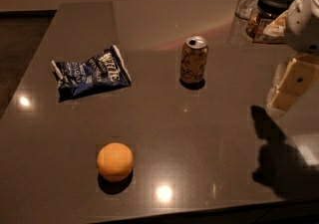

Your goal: Move orange near blue chip bag

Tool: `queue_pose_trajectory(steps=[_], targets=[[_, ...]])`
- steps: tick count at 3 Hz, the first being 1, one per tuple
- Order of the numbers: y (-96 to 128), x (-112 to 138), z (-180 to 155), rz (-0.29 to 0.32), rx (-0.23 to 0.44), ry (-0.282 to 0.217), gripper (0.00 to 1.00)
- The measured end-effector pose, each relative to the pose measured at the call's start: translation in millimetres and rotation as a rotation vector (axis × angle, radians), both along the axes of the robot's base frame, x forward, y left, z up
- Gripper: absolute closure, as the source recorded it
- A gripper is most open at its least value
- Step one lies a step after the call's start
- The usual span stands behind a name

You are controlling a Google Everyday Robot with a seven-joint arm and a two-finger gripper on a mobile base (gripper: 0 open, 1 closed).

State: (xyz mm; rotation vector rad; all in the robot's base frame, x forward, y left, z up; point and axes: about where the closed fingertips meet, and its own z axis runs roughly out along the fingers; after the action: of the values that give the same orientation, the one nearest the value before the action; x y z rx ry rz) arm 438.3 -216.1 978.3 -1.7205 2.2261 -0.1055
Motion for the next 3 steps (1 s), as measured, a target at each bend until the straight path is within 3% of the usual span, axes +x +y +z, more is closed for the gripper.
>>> queue_pose_trajectory(steps=[2,3], targets=[[4.1,3.2,0.4,0.025,0.021,0.031,0.00],[25.3,-0.1,-5.9,0.075,0.119,0.047,0.00]])
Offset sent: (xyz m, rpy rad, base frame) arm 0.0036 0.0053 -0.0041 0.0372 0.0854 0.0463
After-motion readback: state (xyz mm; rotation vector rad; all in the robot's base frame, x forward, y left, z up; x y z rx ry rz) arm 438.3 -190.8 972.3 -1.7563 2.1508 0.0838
